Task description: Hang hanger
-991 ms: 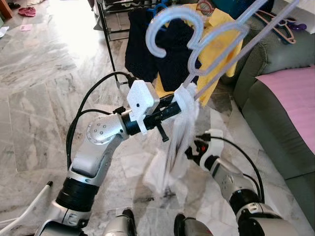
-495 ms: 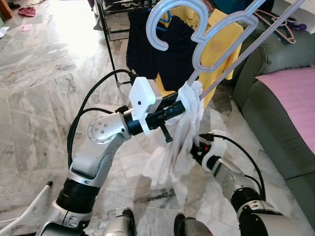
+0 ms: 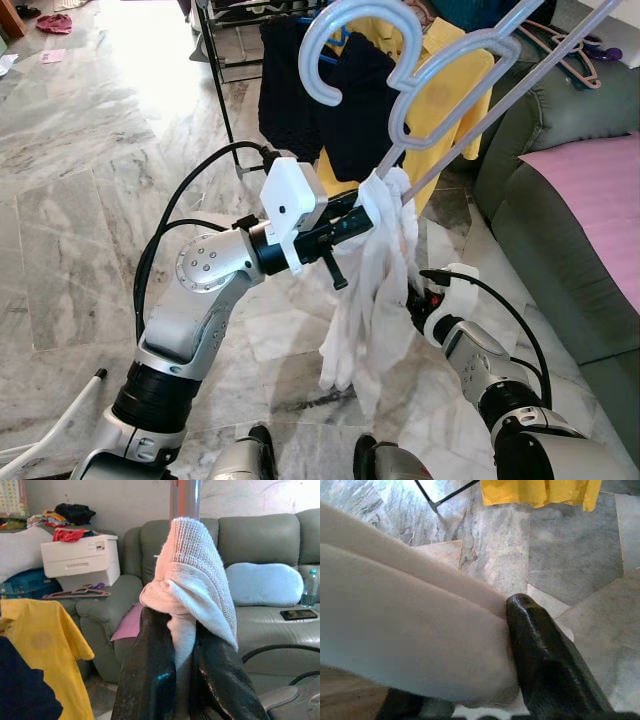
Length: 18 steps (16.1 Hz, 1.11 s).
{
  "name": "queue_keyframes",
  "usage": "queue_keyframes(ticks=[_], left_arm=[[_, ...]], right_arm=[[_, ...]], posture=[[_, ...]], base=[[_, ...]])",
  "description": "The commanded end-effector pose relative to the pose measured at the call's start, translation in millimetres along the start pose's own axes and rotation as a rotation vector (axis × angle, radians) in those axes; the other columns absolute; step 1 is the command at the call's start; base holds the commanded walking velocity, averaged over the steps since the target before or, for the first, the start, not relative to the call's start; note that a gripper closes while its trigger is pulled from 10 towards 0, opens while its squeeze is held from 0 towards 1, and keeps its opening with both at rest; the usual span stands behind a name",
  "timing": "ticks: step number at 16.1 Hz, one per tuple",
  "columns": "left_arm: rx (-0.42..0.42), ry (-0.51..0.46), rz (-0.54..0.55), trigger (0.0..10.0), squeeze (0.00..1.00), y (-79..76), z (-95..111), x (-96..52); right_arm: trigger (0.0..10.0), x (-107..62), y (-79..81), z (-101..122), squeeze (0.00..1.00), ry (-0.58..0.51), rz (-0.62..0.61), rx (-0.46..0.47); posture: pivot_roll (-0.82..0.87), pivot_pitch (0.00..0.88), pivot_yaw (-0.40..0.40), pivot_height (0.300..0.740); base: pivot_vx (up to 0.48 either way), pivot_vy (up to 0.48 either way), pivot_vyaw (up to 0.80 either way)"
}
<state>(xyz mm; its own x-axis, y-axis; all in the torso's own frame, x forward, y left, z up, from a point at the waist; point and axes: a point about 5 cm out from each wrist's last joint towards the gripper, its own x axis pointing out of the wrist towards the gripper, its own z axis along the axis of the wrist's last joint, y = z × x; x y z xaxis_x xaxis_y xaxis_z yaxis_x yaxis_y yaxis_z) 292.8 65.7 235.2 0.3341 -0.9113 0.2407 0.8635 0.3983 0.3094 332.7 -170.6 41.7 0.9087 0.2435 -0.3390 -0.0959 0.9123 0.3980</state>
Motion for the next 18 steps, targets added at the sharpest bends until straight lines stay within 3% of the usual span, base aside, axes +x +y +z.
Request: queue_keyframes(ticks=[1,11,15,18], left_arm=[[0.050,-0.025,-0.005,0.0,0.00,1.8,8.2,1.7],[0.070,0.095,0.027,0.0,0.00,7.6,-20.3,-16.0],[0.026,0.251,0.030,0.0,0.00,-10.5,-68.8,-52.3],[0.026,0.319,0.034,0.0,0.00,-23.2,-93.0,-66.4]], right_arm=[[0.0,-3.8,-7.2,-8.3,0.00,0.021,-0.042,0.019],[0.0,-12.9,-35.5,13.4,0.00,-0.062,-0.177,0.036],[0.0,-20.0,-54.1,63.7,0.00,-0.201,-0.221,0.017],[0.0,-22.2,-53.9,96.3,0.00,-0.281,-0.211,-0.025]], posture=[[-0.01,0.216,-0.010,0.740],[-0.01,0.214,-0.012,0.740],[-0.02,0.208,-0.011,0.740],[-0.03,0.207,-0.013,0.740]], base=[[0.000,0.000,0.00],[0.000,0.000,0.00],[0.000,0.000,0.00],[0.000,0.000,0.00]])
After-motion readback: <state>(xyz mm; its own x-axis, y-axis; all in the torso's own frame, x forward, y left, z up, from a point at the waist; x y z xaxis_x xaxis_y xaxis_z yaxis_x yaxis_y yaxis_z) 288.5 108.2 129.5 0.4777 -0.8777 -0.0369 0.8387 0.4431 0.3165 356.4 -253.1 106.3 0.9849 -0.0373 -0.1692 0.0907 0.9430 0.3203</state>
